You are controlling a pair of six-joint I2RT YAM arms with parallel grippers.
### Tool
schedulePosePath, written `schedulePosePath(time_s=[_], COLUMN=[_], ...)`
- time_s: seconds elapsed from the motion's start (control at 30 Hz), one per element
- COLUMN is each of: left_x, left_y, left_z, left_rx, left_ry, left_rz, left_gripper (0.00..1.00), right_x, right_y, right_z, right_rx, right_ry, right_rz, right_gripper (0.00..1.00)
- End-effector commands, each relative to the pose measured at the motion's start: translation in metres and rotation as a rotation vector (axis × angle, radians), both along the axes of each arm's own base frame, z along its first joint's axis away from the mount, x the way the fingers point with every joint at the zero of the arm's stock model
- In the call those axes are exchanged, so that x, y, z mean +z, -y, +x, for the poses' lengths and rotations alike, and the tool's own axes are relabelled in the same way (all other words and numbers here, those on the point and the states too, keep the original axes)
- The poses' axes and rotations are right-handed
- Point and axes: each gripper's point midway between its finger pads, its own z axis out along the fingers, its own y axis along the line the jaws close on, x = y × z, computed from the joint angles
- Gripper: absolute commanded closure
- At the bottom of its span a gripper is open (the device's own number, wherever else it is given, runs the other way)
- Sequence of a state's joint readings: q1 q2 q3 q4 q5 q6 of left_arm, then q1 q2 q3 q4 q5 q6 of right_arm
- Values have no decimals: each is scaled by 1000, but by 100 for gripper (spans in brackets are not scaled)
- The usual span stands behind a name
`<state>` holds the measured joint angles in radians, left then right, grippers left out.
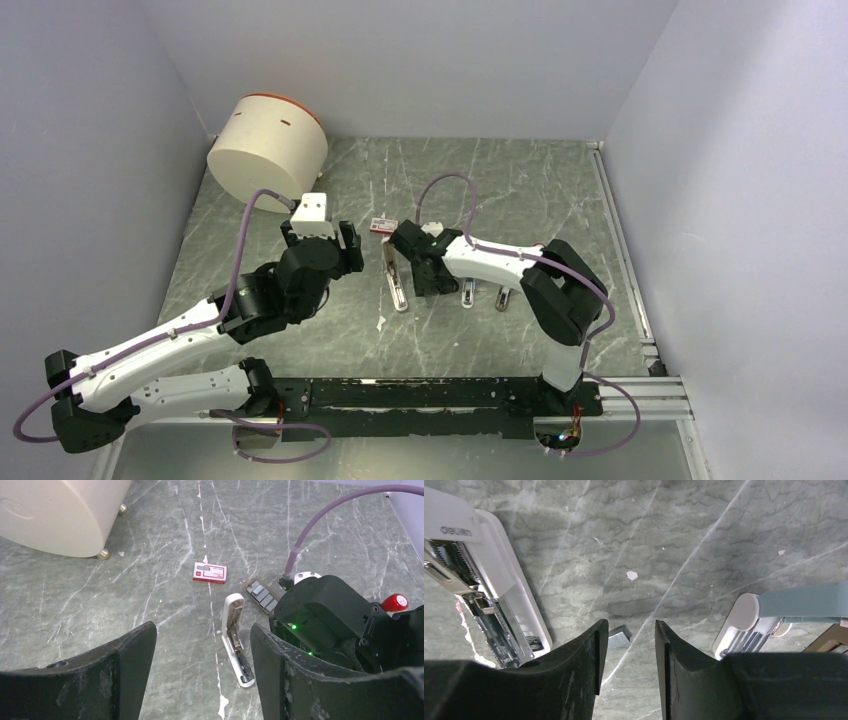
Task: Load the staples into the stapler
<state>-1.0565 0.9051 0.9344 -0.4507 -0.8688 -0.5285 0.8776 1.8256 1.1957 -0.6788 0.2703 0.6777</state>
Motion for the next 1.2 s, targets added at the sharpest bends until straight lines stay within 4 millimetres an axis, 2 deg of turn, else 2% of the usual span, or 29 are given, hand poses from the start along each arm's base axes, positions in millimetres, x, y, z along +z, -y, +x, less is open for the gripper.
schedulePosePath(time_s=[0.0,0.53,0.73,0.9,1.1,1.17], left_x=[5,2,0,1,1,1], left_y=[-4,0,1,1,2,2], left_z=[0,1,1,1,1,1], left_rx=[12,4,2,2,0,0], left_ry=[10,4,-2,-1,-3,-4], left_rz=[-18,-15,-16,-20,-22,-20], left_gripper=[26,26,26,26,26,26], right_x=[-6,-14,-15,-15,-14,-14], right_y=[6,10,14,17,8,5], right_z=[-3,-33,-40,-42,-39,-38], right_rx=[-43,15,24,29,39,46], right_ry=[6,-76,-92,-93,-84,-82], right_rz=[-15,13,11,16,52,59], right_gripper=[57,56,59,56,70,72])
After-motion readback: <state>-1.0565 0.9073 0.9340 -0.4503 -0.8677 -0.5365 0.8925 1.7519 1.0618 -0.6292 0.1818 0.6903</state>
